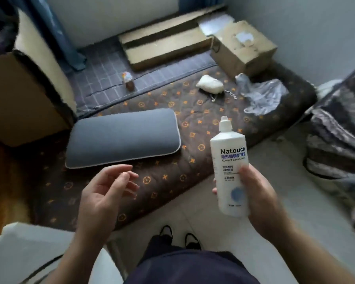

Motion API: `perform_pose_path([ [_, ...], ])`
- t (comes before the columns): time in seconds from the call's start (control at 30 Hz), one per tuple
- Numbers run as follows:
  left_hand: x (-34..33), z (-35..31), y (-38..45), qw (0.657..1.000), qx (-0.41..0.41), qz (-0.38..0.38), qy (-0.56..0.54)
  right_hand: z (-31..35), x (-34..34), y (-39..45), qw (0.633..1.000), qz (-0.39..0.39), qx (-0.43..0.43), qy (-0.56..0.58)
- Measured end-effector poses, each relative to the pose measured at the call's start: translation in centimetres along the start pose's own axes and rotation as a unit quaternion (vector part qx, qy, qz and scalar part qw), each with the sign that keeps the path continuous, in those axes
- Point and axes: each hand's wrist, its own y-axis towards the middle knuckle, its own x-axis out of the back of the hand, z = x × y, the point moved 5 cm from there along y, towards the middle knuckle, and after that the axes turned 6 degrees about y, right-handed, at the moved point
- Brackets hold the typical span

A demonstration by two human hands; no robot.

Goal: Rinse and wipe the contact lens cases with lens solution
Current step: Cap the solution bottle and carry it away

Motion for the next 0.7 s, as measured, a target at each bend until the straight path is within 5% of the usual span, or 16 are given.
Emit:
perform_pose_path([
  [0.43, -22.7, -2.8, 6.3, 0.919, -0.021, 0.393, -0.013, 0.5, 12.9, -9.4, 0.923, -0.352, 0.095, 0.123],
  [0.7, -37.5, -7.0, 4.4, 0.877, -0.052, 0.476, -0.030, 4.0, 21.4, -11.2, 0.882, -0.420, 0.141, 0.160],
])
